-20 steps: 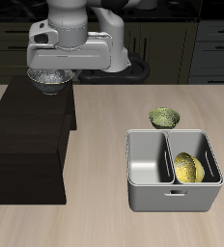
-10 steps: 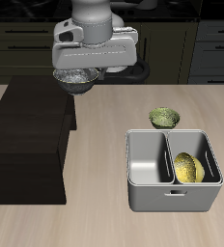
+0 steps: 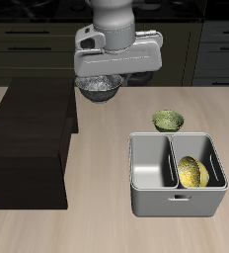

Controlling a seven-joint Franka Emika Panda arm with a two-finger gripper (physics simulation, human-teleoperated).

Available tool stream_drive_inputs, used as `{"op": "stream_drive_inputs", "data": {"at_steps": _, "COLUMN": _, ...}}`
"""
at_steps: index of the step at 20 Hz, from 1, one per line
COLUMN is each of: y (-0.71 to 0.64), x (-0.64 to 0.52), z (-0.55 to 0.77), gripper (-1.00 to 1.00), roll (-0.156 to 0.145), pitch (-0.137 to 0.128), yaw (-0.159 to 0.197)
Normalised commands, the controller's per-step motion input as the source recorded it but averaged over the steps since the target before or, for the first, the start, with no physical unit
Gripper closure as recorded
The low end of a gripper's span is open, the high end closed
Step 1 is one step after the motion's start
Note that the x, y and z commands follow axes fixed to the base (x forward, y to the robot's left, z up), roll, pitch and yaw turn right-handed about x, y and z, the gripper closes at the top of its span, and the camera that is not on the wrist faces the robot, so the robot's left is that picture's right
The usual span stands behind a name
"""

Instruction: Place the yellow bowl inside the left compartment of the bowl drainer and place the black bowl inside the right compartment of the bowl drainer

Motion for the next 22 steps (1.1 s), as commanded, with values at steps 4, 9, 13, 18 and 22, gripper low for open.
{"op": "stream_drive_inputs", "data": {"at_steps": 4, "y": 0.50, "x": 0.12, "z": -0.03, "gripper": 1.00, "roll": -0.049, "pitch": 0.013, "yaw": -0.024}}
{"op": "stream_drive_inputs", "data": {"at_steps": 9, "y": 0.44, "x": 0.13, "z": -0.01, "gripper": 1.00, "roll": 0.025, "pitch": 0.021, "yaw": -0.052}}
{"op": "stream_drive_inputs", "data": {"at_steps": 13, "y": 0.30, "x": 0.10, "z": -0.05, "gripper": 1.00, "roll": 0.025, "pitch": 0.017, "yaw": -0.014}}
{"op": "stream_drive_inputs", "data": {"at_steps": 18, "y": 0.26, "x": 0.08, "z": -0.07, "gripper": 1.00, "roll": 0.029, "pitch": 0.015, "yaw": -0.009}}
{"op": "stream_drive_inputs", "data": {"at_steps": 22, "y": 0.26, "x": 0.06, "z": -0.08, "gripper": 1.00, "roll": 0.024, "pitch": 0.017, "yaw": -0.017}}
